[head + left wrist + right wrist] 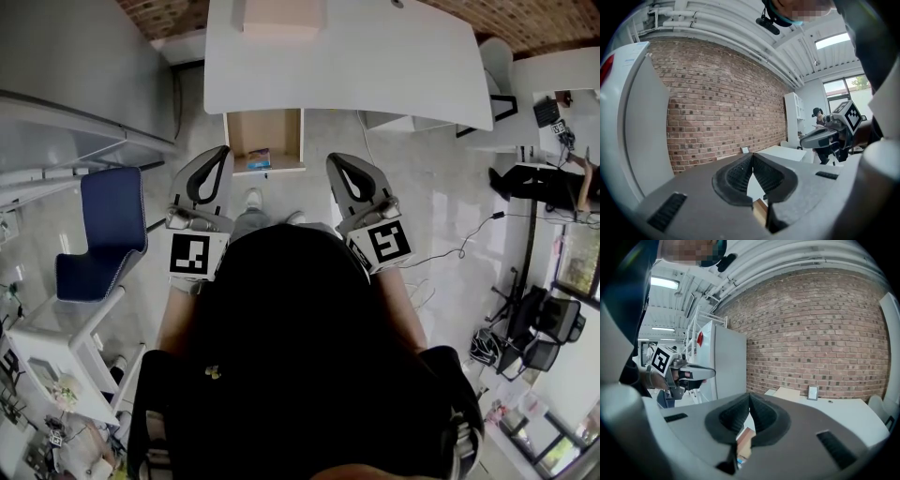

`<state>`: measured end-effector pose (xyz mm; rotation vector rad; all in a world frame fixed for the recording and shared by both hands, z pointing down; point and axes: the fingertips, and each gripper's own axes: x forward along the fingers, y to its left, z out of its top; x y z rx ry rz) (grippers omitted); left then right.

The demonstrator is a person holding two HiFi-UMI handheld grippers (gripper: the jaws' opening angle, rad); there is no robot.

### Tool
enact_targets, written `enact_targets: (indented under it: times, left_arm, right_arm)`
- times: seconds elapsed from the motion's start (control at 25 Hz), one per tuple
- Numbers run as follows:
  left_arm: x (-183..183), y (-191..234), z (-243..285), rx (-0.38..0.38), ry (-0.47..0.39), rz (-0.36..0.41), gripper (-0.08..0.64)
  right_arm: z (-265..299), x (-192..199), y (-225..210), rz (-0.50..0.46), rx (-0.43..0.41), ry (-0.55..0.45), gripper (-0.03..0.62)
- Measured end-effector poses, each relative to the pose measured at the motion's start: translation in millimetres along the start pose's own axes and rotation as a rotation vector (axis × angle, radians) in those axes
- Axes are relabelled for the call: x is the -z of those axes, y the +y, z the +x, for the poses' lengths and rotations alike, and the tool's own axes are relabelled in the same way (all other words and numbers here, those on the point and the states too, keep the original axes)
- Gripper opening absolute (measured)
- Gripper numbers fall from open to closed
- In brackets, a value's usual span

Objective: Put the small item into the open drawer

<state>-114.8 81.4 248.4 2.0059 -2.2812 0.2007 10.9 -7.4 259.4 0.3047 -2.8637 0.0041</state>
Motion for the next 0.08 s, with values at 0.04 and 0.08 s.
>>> enact_targets:
  times: [0.04,0.08]
  left_arm:
    - [0.3,0.4,1.0,-0.002,0.002,0.001,0.003]
    - [0.7,0.8,2.1,-0.003,0.004,0.003,0.003]
  right_arm:
    - [0.7,0.0,-0.6,0.0,-0.001,0.0,0.011]
    - [1.4,0.1,-1.1,-0.001,-0.001,0.0,0.011]
